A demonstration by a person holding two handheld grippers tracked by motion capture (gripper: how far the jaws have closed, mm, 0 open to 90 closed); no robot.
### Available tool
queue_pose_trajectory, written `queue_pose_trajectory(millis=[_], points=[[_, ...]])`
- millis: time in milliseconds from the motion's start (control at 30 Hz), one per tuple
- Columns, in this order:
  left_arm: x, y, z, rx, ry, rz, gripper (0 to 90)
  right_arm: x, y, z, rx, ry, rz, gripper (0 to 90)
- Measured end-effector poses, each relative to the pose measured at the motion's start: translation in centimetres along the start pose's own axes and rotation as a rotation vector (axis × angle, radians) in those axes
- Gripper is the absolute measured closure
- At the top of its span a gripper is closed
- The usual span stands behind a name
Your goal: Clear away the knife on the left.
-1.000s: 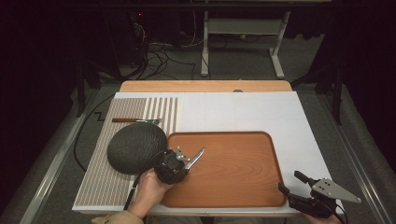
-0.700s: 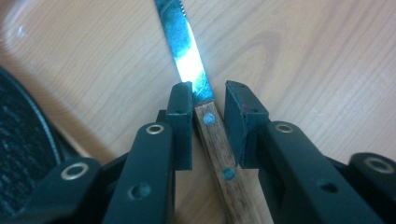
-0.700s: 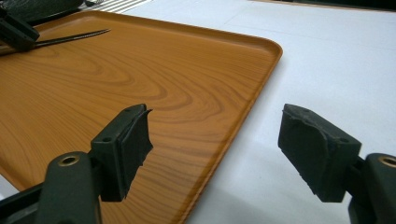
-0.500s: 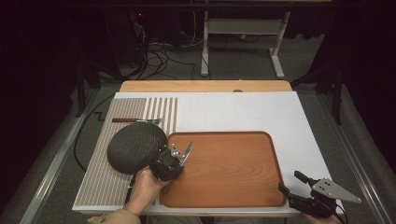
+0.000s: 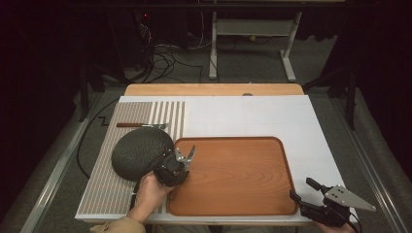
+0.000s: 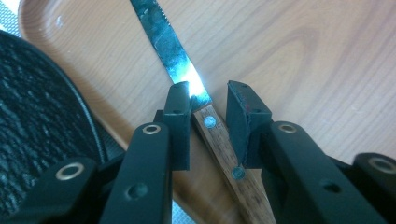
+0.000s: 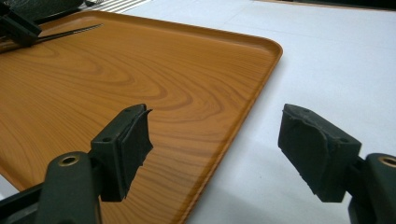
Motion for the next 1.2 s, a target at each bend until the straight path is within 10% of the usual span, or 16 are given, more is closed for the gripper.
queue_pose_trajectory(millis=[1200], points=[[0.1, 1.3, 0.7, 0.019, -0.002, -0.052, 54.5, 0.0, -0.1, 0.0, -0.004, -0.002, -0.005, 25.5]])
Point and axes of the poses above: each handheld gripper's, and its own axes: x roughly backward along the jaws, z roughly out of its underside, y roughly to its left, the point moved 2 cm from there along -x, roughly forward along the jaws, and after that the axes turned 15 degrees about -x, right-handed, at the moved point
